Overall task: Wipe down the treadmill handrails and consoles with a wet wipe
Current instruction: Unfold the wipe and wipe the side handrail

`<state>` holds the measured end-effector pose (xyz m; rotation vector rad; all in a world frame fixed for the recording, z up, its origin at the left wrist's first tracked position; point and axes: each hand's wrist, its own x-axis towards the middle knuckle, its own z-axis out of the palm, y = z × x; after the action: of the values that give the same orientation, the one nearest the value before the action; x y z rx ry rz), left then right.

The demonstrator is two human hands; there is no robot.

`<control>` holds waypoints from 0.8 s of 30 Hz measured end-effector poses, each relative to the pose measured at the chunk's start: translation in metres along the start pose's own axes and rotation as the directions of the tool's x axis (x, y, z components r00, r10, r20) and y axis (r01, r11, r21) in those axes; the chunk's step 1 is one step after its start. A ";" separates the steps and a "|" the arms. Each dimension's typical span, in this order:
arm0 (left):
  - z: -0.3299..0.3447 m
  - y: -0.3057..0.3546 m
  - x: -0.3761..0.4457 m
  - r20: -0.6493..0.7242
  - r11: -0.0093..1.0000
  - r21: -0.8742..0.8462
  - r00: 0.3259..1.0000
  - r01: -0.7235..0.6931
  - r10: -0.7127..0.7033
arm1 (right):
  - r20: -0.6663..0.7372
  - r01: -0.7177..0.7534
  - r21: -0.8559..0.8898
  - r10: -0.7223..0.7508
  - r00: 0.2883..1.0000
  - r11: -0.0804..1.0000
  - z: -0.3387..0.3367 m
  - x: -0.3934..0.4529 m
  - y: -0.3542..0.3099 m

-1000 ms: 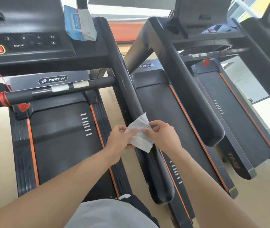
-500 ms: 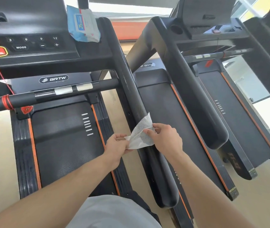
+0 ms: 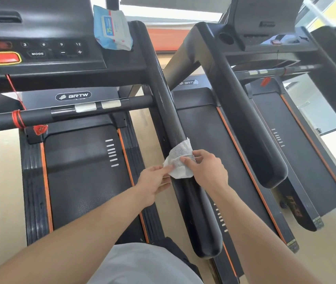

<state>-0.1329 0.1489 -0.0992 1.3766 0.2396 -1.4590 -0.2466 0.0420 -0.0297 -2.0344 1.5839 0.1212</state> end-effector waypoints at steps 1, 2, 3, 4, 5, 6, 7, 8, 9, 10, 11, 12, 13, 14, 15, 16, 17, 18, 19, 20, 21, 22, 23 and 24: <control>0.001 0.000 0.002 -0.025 1.000 -0.015 1.000 -0.001 0.001 | 0.003 0.000 0.000 0.000 1.000 1.000 0.000 0.000 0.000; 0.003 0.000 0.003 -0.038 0.999 -0.041 0.999 0.003 -0.004 | 0.003 -0.002 0.002 0.002 1.000 1.000 0.000 0.000 0.000; 0.003 0.000 0.004 -0.044 0.997 -0.074 0.999 0.006 -0.009 | 0.003 -0.004 0.004 0.004 1.000 1.000 0.000 0.000 0.000; 0.002 0.000 0.004 -0.047 0.993 -0.119 0.999 0.008 -0.014 | 0.002 -0.005 0.008 0.005 1.000 1.000 0.001 0.000 0.000; 0.000 0.001 0.004 -0.047 0.982 -0.188 0.999 0.013 -0.023 | 0.003 -0.005 0.015 0.005 1.000 1.000 0.001 0.000 0.001; -0.002 0.002 0.004 -0.041 0.960 -0.280 0.998 0.025 -0.038 | 0.005 -0.005 0.022 0.005 1.000 1.000 0.001 0.001 0.002; -0.006 0.003 0.004 -0.028 0.925 -0.378 0.998 0.042 -0.057 | 0.008 -0.005 0.028 0.005 1.000 1.000 0.001 0.001 0.002; -0.010 0.003 0.004 -0.014 0.886 -0.461 0.997 0.058 -0.073 | 0.010 -0.004 0.031 0.004 1.000 1.000 0.001 0.002 0.002; -0.013 0.003 0.003 0.000 0.855 -0.514 0.996 0.074 -0.086 | 0.010 -0.001 0.032 0.001 1.000 0.999 0.000 0.002 0.002; -0.016 0.002 0.003 0.013 0.837 -0.539 0.995 0.089 -0.097 | 0.011 0.000 0.033 -0.001 1.000 0.999 0.001 0.002 0.003; -0.017 0.000 0.002 0.032 0.830 -0.547 0.994 0.104 -0.103 | 0.011 0.001 0.035 -0.002 1.000 0.999 0.000 0.002 0.003; -0.017 -0.003 0.002 0.059 0.830 -0.546 0.993 0.118 -0.103 | 0.011 0.001 0.040 -0.001 1.000 0.999 0.001 0.002 0.004; -0.016 -0.005 0.000 0.098 0.835 -0.534 0.991 0.131 -0.093 | 0.011 0.000 0.042 -0.001 1.000 0.999 0.001 0.002 0.004; -0.014 -0.007 -0.001 0.130 0.853 -0.503 0.988 0.135 -0.079 | 0.012 0.003 0.041 -0.004 1.000 0.999 0.001 0.002 0.004; -0.012 -0.007 -0.003 0.152 0.880 -0.458 0.986 0.128 -0.064 | 0.012 0.008 0.036 -0.008 1.000 0.999 0.001 0.003 0.005; -0.009 -0.008 -0.005 0.162 0.905 -0.412 0.986 0.106 -0.042 | 0.010 0.012 0.031 -0.012 1.000 0.999 0.001 0.004 0.005; -0.006 -0.009 -0.006 0.163 0.920 -0.384 0.987 0.075 -0.013 | 0.009 0.014 0.028 -0.014 1.000 1.000 0.001 0.004 0.005; -0.004 -0.011 -0.007 0.158 0.930 -0.364 0.987 0.041 0.018 | 0.009 0.014 0.026 -0.015 1.000 1.000 0.001 0.005 0.005; -0.002 -0.013 -0.007 0.157 0.935 -0.355 0.987 0.014 0.044 | 0.009 0.016 0.027 -0.016 1.000 1.000 0.001 0.006 0.006; -0.002 -0.015 -0.006 0.154 0.934 -0.357 0.986 -0.003 0.062 | 0.008 0.017 0.029 -0.017 1.000 0.999 0.002 0.006 0.006; -0.002 -0.015 -0.007 0.162 0.929 -0.371 0.984 -0.012 0.077 | 0.008 0.019 0.033 -0.019 1.000 0.999 0.002 0.006 0.007; -0.004 -0.018 -0.006 0.163 0.921 -0.389 0.983 -0.011 0.081 | 0.009 0.020 0.040 -0.020 1.000 0.999 0.003 0.007 0.008; -0.008 -0.021 -0.006 0.164 0.912 -0.410 0.984 0.001 0.073 | 0.010 0.020 0.047 -0.020 1.000 0.999 0.003 0.007 0.009; -0.010 -0.024 -0.006 0.157 0.908 -0.418 0.986 0.015 0.057 | 0.012 0.020 0.056 -0.021 1.000 0.998 0.003 0.007 0.009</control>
<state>-0.1467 0.1699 -0.1094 0.9020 0.4039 -1.3962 -0.2524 0.0359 -0.0385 -2.0028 1.5414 0.0805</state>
